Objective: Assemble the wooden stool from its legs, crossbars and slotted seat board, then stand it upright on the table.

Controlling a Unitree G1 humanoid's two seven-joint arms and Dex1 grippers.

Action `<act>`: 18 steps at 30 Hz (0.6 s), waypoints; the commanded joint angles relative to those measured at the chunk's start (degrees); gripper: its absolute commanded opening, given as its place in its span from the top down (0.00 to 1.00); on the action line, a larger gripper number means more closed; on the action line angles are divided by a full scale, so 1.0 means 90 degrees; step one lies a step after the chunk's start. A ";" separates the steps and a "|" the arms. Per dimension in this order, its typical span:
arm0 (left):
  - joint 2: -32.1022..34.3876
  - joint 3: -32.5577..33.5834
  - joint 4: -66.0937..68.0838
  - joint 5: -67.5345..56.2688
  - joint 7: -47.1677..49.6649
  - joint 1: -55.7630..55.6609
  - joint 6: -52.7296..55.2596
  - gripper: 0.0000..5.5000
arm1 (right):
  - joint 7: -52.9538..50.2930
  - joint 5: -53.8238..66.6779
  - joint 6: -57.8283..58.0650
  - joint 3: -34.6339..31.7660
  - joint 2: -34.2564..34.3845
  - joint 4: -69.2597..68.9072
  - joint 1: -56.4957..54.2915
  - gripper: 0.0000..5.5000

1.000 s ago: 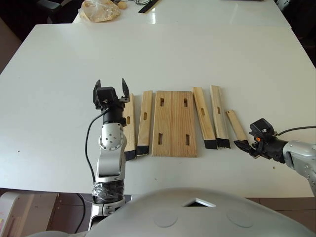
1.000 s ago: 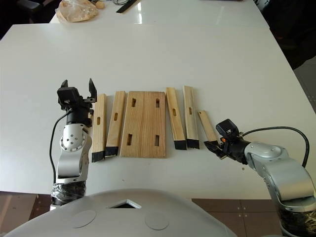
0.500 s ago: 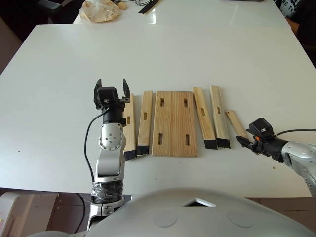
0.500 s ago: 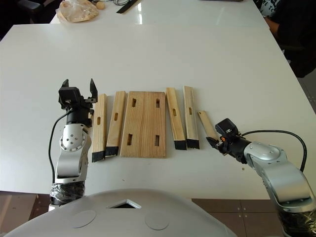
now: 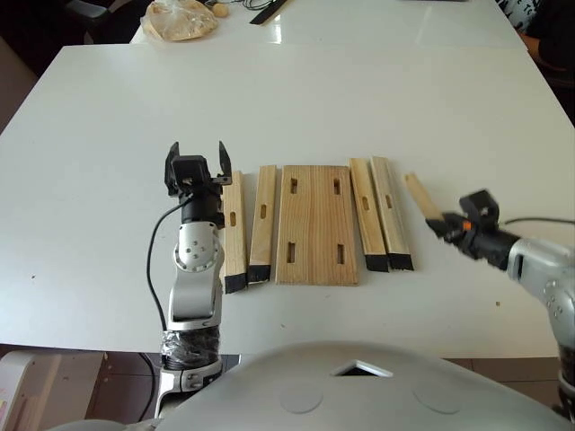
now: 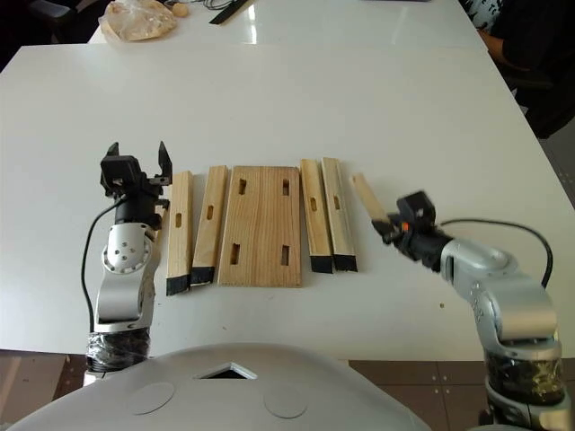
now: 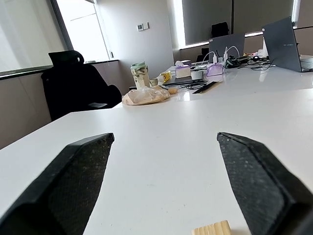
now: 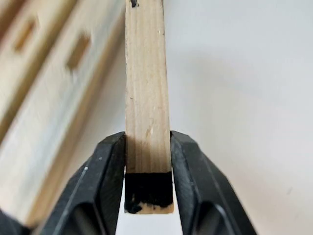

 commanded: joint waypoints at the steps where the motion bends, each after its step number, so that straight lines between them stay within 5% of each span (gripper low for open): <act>1: 0.0348 0.0084 -0.0815 -0.0912 -0.0857 -0.0625 0.1136 0.29 | -0.0088 0.0550 -0.0259 -0.0481 0.0415 0.0064 -0.1297 0.76; 6: 0.1103 -0.0249 -0.2119 -0.3254 -0.2648 -0.0954 0.3104 0.25 | 0.0442 0.2114 -0.0022 -0.0564 0.0774 -0.0438 -0.1899 0.76; 9: 0.1418 0.0190 -0.2489 -0.5005 -0.3301 -0.1157 0.3851 0.19 | 0.0861 0.3143 0.0194 -0.0584 0.0670 -0.0373 -0.2218 0.76; 18: 0.2378 0.0850 -0.2073 -0.7825 -0.4233 -0.1967 0.4402 0.12 | 0.1499 0.5588 0.0702 -0.0498 0.0063 0.0491 -0.3095 0.76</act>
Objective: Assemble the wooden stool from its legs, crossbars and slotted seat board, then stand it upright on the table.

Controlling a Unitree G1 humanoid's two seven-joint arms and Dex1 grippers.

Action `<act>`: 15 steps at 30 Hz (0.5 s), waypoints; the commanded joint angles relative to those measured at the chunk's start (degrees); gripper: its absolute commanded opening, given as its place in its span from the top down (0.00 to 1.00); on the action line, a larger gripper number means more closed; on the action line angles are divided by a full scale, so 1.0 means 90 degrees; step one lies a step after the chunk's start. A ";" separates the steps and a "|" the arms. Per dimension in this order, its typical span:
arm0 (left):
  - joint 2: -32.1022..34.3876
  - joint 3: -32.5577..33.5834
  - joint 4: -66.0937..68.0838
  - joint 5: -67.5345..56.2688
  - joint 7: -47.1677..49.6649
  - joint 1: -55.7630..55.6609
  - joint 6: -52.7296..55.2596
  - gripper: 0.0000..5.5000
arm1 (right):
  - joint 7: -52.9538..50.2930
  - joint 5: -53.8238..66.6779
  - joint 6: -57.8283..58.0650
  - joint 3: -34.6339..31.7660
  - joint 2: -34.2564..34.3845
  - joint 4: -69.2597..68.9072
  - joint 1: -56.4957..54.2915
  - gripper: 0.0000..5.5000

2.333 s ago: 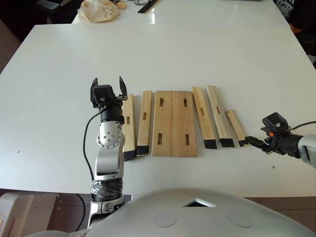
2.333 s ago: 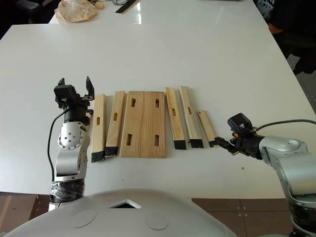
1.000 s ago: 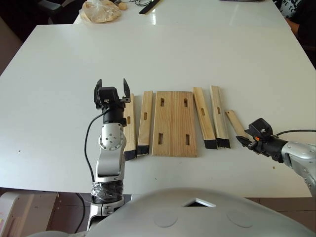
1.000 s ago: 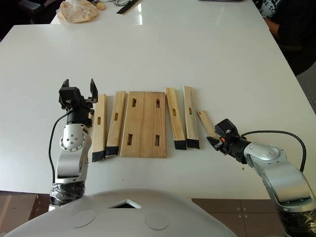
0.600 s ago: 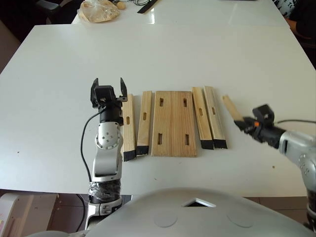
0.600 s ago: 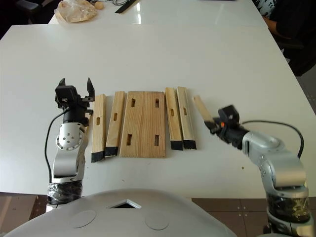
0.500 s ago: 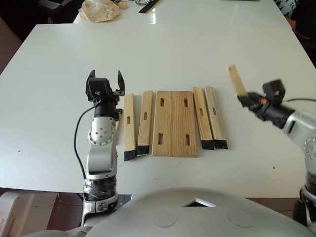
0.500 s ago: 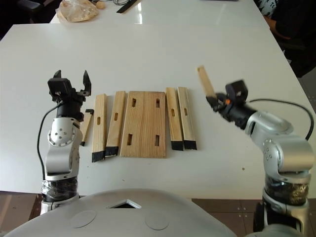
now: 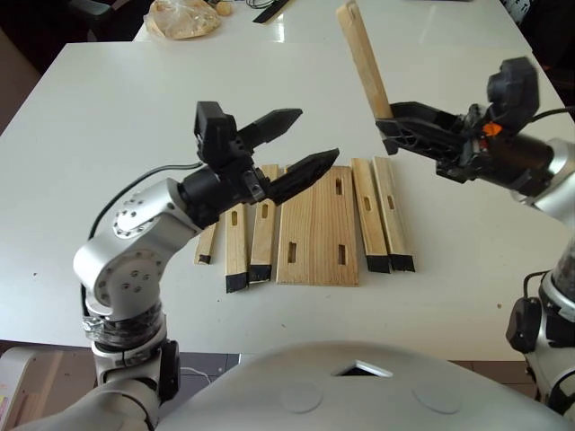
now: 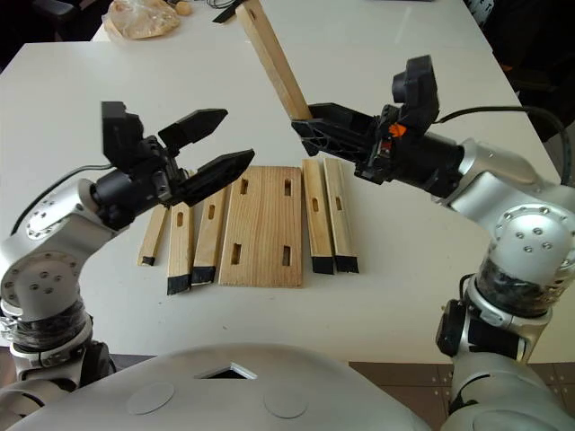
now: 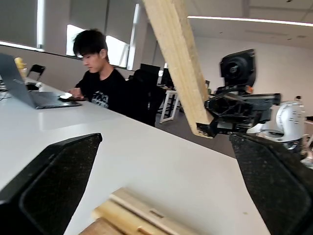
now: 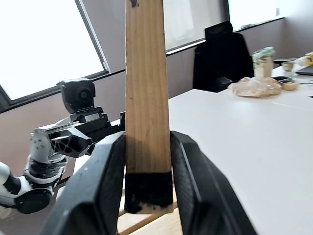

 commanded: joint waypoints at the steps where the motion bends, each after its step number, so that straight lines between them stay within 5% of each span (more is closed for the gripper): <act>1: 0.0348 -0.0001 0.0175 -0.0741 -0.0176 -0.0390 0.0159 0.12 | 0.0394 0.0593 0.0185 0.0311 -0.0398 0.0094 -0.0167 0.76; 11: 0.0640 -0.0573 0.0348 -0.1282 0.0022 -0.0887 0.0318 0.12 | 0.1855 -0.0987 -0.0831 0.1658 -0.1091 -0.0249 0.0446 0.76; 15: 0.0887 -0.0628 0.0279 -0.1205 -0.0210 -0.0770 0.0253 0.23 | 0.2037 -0.1289 -0.1086 0.1761 -0.1164 -0.0057 0.0444 0.76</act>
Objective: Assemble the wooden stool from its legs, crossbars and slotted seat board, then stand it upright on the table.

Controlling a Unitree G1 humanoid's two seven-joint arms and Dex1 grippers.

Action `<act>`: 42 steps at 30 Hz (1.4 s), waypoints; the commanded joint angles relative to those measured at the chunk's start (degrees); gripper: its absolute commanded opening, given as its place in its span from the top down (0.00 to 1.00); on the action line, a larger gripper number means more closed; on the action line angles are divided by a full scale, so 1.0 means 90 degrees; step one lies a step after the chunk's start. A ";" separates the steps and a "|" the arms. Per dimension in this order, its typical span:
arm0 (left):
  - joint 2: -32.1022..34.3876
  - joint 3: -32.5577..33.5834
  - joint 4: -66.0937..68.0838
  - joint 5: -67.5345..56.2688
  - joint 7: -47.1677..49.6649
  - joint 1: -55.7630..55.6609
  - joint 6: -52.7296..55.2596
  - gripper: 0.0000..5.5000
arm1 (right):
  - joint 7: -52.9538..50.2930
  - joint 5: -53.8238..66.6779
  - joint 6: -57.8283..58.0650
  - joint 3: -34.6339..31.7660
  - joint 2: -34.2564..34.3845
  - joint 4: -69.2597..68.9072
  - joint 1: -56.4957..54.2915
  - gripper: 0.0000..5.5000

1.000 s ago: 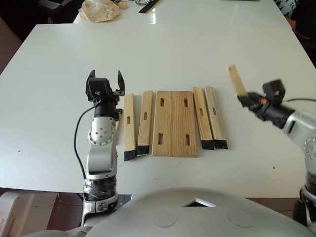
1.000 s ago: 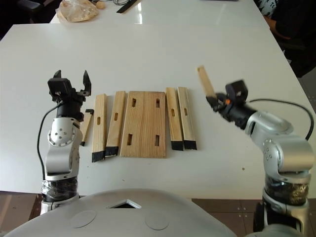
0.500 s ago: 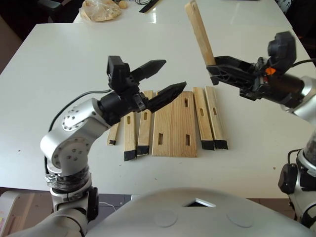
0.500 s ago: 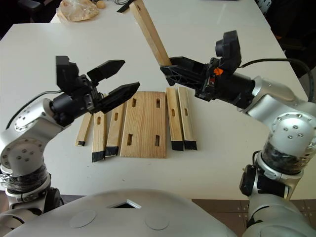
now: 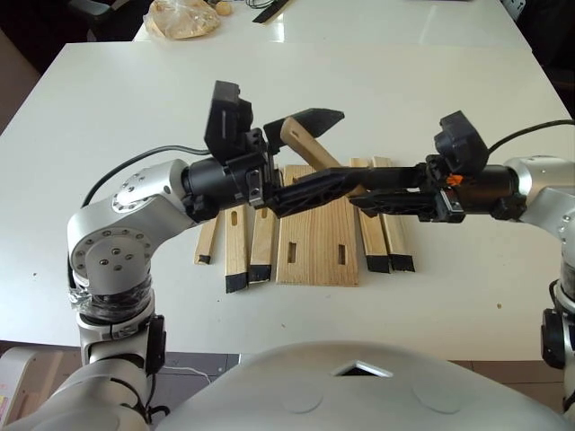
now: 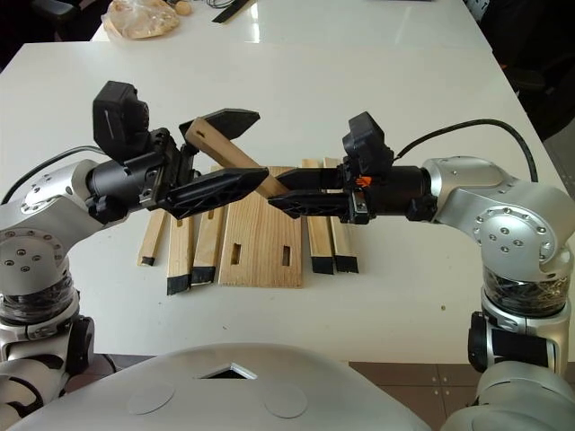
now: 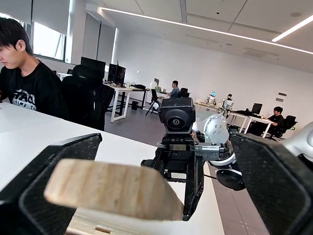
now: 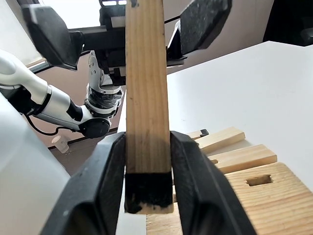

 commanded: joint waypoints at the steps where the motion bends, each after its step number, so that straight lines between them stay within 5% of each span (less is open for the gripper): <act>1: 0.0288 -0.0079 -0.0075 0.0048 -0.0251 0.0076 -0.0022 0.26 | 0.0231 -0.0323 -0.0293 0.0103 -0.0200 0.0130 0.0022 0.76; 19: 0.0724 -0.0260 -0.0378 -0.0044 -0.1052 0.0412 -0.0413 0.76 | 0.0877 0.0082 -0.0095 0.0082 -0.0563 0.0633 -0.0238 0.76; 34: 0.0826 -0.0404 -0.0209 0.0065 -0.1176 0.0472 -0.0633 0.76 | 0.0543 -0.0845 -0.0919 0.0340 -0.0225 0.0514 -0.0240 0.76; 42: 0.1055 -0.0328 0.0048 0.0608 -0.1415 0.0496 -0.0827 0.76 | 0.0670 -0.1346 -0.1138 0.0471 -0.0343 0.0746 -0.0003 0.50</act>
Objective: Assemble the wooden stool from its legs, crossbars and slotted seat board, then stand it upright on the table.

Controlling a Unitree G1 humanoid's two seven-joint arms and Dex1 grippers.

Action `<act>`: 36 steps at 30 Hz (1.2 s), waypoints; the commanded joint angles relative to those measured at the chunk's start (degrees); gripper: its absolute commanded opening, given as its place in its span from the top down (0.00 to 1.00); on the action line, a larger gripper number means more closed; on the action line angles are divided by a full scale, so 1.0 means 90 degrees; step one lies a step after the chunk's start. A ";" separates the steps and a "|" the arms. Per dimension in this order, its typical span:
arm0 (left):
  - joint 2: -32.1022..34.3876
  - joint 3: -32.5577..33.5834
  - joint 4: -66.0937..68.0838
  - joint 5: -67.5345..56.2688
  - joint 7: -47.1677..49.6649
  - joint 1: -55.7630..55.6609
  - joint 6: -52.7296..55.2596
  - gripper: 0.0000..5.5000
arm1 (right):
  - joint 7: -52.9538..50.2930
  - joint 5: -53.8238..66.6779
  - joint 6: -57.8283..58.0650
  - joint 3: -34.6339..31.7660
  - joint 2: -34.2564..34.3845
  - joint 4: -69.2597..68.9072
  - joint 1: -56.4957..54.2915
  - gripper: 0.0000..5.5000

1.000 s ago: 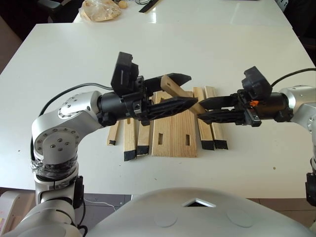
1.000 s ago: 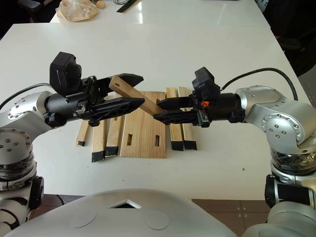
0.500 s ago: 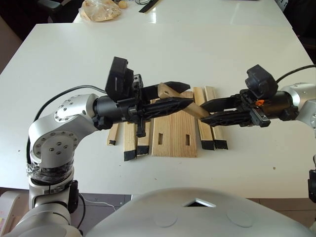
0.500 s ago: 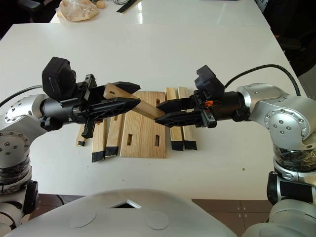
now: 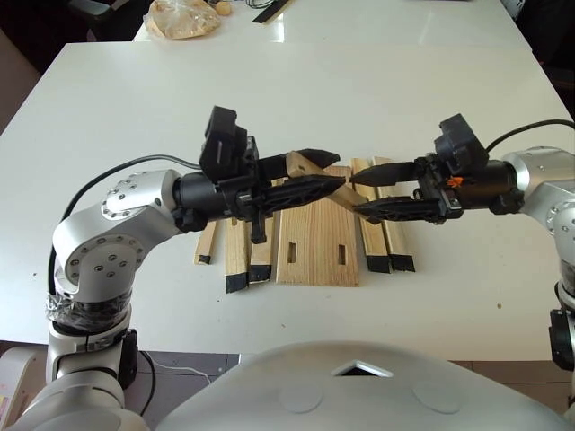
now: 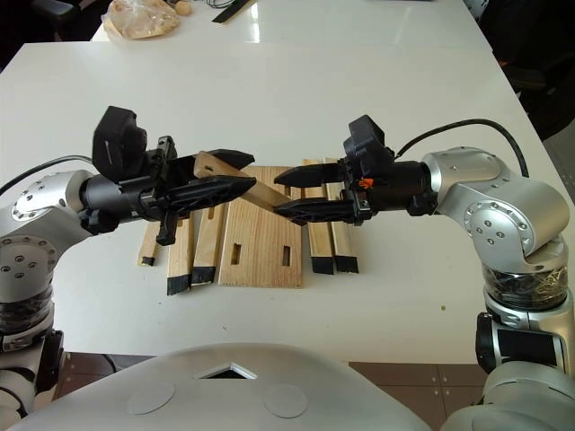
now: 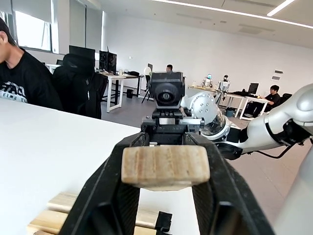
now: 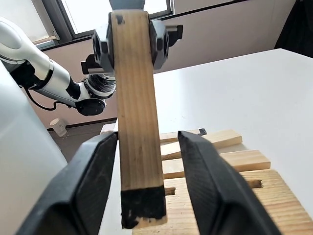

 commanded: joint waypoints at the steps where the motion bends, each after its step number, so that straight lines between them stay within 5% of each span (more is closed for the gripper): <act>1: 0.0246 0.0069 0.0036 0.0180 -0.0421 0.0064 -0.0045 0.76 | -0.0228 -0.0574 -0.0224 0.0039 -0.0111 0.0353 0.0134 0.50; 12: 0.1927 0.1337 0.1492 0.2573 -0.1952 0.1253 -0.1274 0.76 | -0.0715 -0.0992 -0.0807 -0.0416 0.0165 0.0445 0.0908 0.50; 19: 0.2054 0.0472 0.3331 0.5211 -0.2341 0.1391 -0.3727 0.76 | -0.0976 -0.1423 -0.1132 -0.0146 0.0359 0.0295 0.1230 0.50; 36: 0.1961 0.0723 0.3005 0.4793 -0.2723 0.1320 -0.3661 0.76 | -0.1013 -0.1801 -0.1447 0.0087 0.0425 0.0227 0.1535 0.50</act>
